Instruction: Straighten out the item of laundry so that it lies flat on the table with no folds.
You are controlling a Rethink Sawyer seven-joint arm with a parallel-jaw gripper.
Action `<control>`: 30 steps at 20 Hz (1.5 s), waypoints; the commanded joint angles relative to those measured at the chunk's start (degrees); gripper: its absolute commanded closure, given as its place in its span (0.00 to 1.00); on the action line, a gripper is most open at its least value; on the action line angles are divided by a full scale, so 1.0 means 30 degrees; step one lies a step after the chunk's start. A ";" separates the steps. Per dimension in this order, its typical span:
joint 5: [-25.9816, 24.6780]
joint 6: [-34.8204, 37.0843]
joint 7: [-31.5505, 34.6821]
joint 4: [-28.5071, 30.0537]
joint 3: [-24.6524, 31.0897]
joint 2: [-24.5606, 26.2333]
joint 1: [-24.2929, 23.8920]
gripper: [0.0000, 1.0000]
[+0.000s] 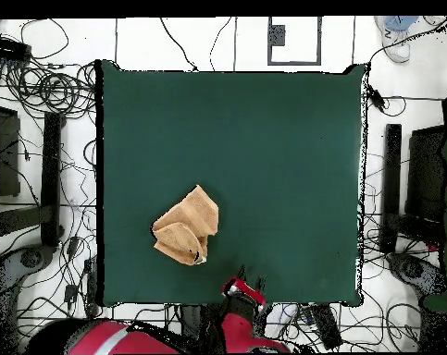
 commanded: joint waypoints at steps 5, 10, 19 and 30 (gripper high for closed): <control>-0.3585 0.0059 0.3819 -0.2652 0.7471 -0.0186 -0.2980 0.00; -0.4186 0.0577 0.3382 -0.2508 0.8524 -0.0215 -0.4056 0.00; -0.5813 0.2497 0.2992 -0.2300 1.0680 -0.0659 -0.6258 0.00; -0.8334 0.6779 0.3072 -0.1599 1.5478 -0.1051 -1.1122 0.00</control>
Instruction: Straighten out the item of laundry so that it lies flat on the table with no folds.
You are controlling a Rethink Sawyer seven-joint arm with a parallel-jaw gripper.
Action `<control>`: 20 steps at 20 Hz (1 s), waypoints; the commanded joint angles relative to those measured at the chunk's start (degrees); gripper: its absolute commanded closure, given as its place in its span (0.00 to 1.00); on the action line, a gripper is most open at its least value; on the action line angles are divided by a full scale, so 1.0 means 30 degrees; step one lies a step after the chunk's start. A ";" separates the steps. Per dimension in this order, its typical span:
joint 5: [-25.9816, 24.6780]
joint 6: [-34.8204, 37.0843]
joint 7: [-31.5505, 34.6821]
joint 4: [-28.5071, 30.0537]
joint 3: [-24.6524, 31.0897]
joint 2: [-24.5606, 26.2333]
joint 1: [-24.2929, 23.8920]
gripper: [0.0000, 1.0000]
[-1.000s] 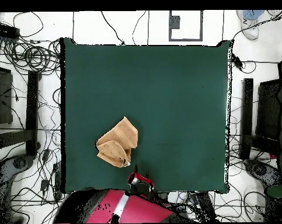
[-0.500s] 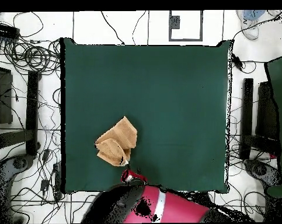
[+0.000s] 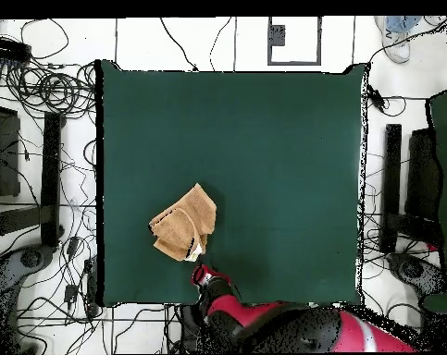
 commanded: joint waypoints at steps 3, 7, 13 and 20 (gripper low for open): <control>-0.0287 0.3000 0.2634 -0.1048 0.4616 -0.0123 -0.1470 0.00; -0.0180 0.3404 0.2139 -0.0738 0.5085 -0.0886 -0.1783 0.00; -0.0486 0.4511 0.2272 -0.0289 0.6925 -0.0937 -0.3311 0.00; -0.0494 0.4738 0.2432 0.0269 0.9058 -0.0349 -0.4446 0.00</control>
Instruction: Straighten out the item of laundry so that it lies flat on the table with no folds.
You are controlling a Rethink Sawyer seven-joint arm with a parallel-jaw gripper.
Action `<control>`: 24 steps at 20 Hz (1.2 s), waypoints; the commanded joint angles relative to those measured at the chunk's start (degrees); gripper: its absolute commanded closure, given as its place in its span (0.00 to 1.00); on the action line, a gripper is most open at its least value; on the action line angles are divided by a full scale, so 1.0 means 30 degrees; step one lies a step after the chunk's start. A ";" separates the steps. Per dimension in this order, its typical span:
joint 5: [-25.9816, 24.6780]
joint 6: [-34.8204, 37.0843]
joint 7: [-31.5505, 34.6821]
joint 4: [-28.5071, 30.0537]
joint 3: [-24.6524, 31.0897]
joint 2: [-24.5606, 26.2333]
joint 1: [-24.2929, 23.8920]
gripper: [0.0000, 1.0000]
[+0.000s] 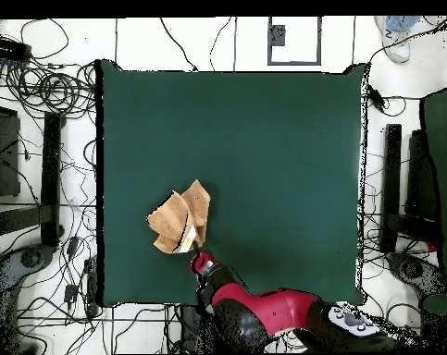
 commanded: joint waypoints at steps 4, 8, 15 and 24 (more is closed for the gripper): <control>0.0066 0.2362 0.2242 -0.0152 0.4623 0.0711 -0.0596 0.00; 0.0428 0.2672 0.2185 0.0161 0.5219 0.0475 -0.0790 0.00; 0.1338 0.4066 0.1970 0.1014 0.7080 -0.1380 -0.1354 0.00; 0.0827 0.3876 0.1170 0.0500 0.6594 -0.2676 -0.0791 0.00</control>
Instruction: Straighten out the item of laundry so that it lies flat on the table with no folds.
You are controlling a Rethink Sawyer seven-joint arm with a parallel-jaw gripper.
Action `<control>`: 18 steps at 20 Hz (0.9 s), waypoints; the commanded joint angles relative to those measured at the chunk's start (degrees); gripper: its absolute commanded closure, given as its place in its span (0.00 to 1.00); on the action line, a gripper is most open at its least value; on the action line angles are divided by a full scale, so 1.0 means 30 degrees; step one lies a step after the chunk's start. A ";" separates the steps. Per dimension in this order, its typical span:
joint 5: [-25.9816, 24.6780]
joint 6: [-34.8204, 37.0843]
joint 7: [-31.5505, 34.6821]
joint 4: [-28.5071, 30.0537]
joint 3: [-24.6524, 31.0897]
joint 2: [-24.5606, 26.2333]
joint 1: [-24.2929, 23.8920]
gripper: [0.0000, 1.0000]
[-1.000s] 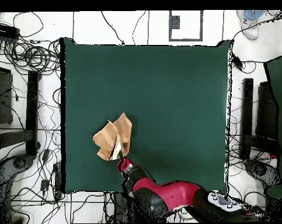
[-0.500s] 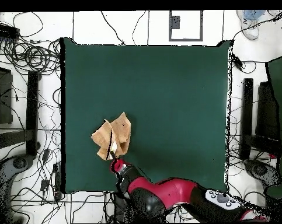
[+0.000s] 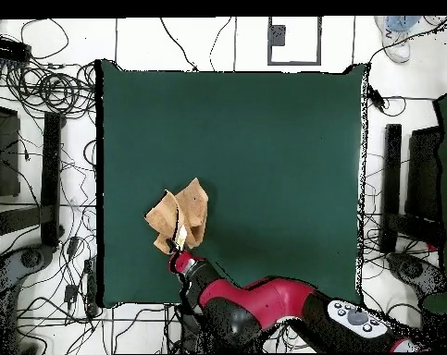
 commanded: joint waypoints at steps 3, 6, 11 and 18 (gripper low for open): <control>0.0321 0.1228 0.0852 -0.1199 0.1412 -0.1306 0.1126 0.00; 0.0479 0.0381 -0.1652 -0.2855 -0.4094 -0.4513 0.5062 0.00; 0.4282 -0.5144 -0.5054 -0.5206 -1.2732 -0.2590 1.0872 0.00; 0.8468 -0.8513 -0.6018 -0.5452 -1.7876 -0.1820 1.5102 0.00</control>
